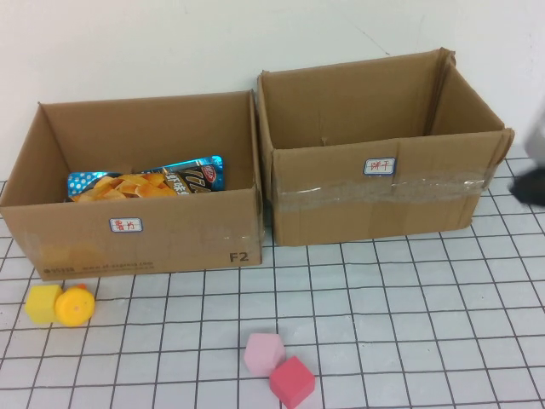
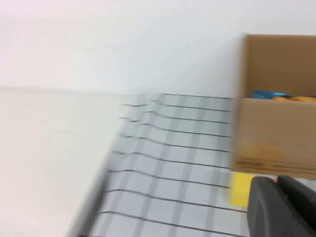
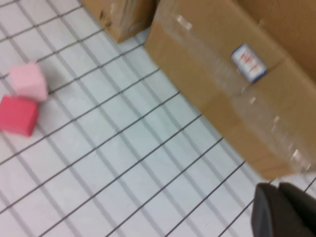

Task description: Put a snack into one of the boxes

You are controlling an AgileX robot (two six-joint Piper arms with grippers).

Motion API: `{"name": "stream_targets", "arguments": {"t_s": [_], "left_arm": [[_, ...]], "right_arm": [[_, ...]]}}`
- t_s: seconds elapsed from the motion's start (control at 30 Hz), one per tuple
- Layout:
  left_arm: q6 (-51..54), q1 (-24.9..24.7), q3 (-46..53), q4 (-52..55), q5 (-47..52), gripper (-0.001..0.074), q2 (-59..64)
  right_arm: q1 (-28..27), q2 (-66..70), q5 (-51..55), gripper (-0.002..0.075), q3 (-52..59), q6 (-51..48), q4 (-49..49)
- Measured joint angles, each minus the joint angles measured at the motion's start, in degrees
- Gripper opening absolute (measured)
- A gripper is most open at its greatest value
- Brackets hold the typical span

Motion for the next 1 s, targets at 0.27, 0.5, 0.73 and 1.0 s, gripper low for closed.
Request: {"name": "stream_targets", "arguments": {"t_s": [0.27,0.5,0.73,1.0], "left_arm": [[12.1,-2.35,2.17,-11.0,0.23,-0.0001,-3.36],[15.77,-4.72,6.02,-14.28,-8.35,-0.0001,-8.44],[17.72,-5.06,11.8,-17.21,-12.83,-0.0001,-11.66],[17.76,-5.06,17.14,-22.91,-15.69,-0.0001,-11.75]], "right_arm": [[0.0,-15.29,-4.33,-0.0001,19.58,0.77,0.13],[0.0,-31.05,-9.54,-0.0001,35.97,1.67,5.18],[0.0,-41.44,-14.63,-0.0001,43.86,1.79,6.19],[0.0,-42.47,-14.06,-0.0001,45.62,1.79,8.17]]}}
